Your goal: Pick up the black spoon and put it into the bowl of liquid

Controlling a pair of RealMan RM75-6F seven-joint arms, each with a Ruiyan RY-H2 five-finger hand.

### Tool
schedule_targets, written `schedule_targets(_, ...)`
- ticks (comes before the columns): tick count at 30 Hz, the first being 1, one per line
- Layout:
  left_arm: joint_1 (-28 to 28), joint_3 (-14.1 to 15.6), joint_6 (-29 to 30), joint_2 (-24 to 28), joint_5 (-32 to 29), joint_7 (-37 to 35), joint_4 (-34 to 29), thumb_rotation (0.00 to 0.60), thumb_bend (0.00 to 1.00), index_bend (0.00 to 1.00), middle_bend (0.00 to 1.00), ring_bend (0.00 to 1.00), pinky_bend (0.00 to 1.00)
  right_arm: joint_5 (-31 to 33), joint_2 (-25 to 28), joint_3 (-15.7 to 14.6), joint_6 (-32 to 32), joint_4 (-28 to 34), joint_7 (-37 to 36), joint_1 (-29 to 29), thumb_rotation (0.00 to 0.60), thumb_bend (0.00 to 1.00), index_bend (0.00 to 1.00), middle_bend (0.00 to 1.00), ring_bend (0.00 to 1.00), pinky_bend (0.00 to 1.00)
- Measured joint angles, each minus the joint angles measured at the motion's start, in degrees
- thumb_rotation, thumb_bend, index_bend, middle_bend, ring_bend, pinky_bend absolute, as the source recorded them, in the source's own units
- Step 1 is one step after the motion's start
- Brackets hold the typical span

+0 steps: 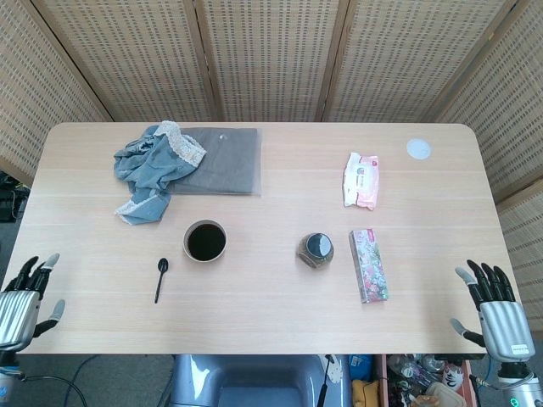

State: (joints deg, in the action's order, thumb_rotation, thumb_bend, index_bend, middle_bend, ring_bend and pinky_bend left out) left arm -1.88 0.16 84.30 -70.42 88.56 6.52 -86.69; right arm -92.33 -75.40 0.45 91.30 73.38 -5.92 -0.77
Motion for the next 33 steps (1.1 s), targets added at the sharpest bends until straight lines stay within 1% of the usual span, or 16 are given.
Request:
schedule_targets(1, -0.48, 0.17, -0.93, 0.44, 0.16, 0.53, -0.36, 0.600, 0.41, 0.01, 0.46, 0.31, 0.49, 0.05, 0.01, -0.01, -0.05, -0.01, -0.02, 0.01, 0.600, 0.21, 0.17, 0.15, 0.00, 0.00)
schedule_targets(3, -1.69, 0.61, -3.37, 1.55, 0.44, 2.02, -1.22, 0.600, 0.41, 0.03, 0.54, 0.38, 0.53, 0.23, 0.08, -0.03, -0.19, 0.01, -0.03, 0.07, 0.600, 0.21, 0.17, 0.15, 0.00, 0.00)
schedule_targets(6, -3.52, 1.35, -7.27, 3.41, 0.64, 3.59, -3.02, 0.600, 0.42, 0.04, 0.64, 0.46, 0.60, 0.48, 0.14, 0.02, -0.19, 0.02, -0.04, 0.19, 0.600, 0.21, 0.17, 0.16, 0.00, 0.02)
schedule_targets(8, -4.80, 1.72, -9.83, 4.49, 0.64, 4.61, -4.13, 0.600, 0.45, 0.05, 0.70, 0.51, 0.62, 0.63, 0.16, 0.04, -0.20, -0.01, -0.06, 0.28, 0.600, 0.21, 0.17, 0.17, 0.00, 0.03)
schedule_targets(10, -6.44, 1.99, -12.94, 5.58, 0.43, 6.24, -5.35, 0.600, 0.53, 0.07, 0.76, 0.56, 0.64, 0.75, 0.17, 0.04, -0.19, -0.04, -0.06, 0.39, 0.600, 0.21, 0.17, 0.18, 0.01, 0.03)
schedule_targets(13, -8.81, 2.25, -17.35, 7.01, -0.32, 8.84, -7.19, 0.600, 0.61, 0.08, 0.83, 0.62, 0.67, 0.95, 0.15, 0.05, -0.21, -0.11, -0.08, 0.51, 0.600, 0.21, 0.17, 0.18, 0.01, 0.04)
schedule_targets(17, -11.98, 2.46, -23.65, 8.80, -2.52, 12.68, -9.68, 0.600, 0.66, 0.08, 0.88, 0.66, 0.68, 1.05, 0.22, 0.05, -0.32, 0.06, 0.06, 0.57, 0.600, 0.21, 0.17, 0.18, 0.01, 0.04)
schedule_targets(21, -15.75, 2.44, -30.48, 10.39, -7.26, 18.63, -12.62, 0.600, 0.70, 0.09, 0.90, 0.68, 0.69, 1.10, 0.30, 0.07, -0.34, 0.17, 0.15, 0.61, 0.600, 0.21, 0.17, 0.18, 0.01, 0.04)
schedule_targets(24, -18.24, 2.38, -34.07, 10.93, -11.20, 22.88, -14.27, 0.600, 0.71, 0.09, 0.91, 0.69, 0.69, 1.23, 0.28, 0.05, -0.43, 0.12, 0.13, 0.69, 0.600, 0.21, 0.17, 0.18, 0.01, 0.04)
schedule_targets(27, -20.57, 2.39, -37.19, 10.99, -14.77, 26.88, -15.33, 0.600, 0.72, 0.09, 0.91, 0.69, 0.69, 1.32, 0.22, 0.03, -0.49, 0.01, 0.09, 0.76, 0.600, 0.21, 0.17, 0.18, 0.01, 0.04)
schedule_targets(33, -24.56, 2.73, -40.14, 9.10, -21.23, 33.72, -16.33, 0.600, 0.72, 0.09, 0.92, 0.69, 0.69, 1.56, 0.00, 0.06, -0.66, -0.39, -0.19, 0.85, 0.600, 0.21, 0.17, 0.18, 0.01, 0.04)
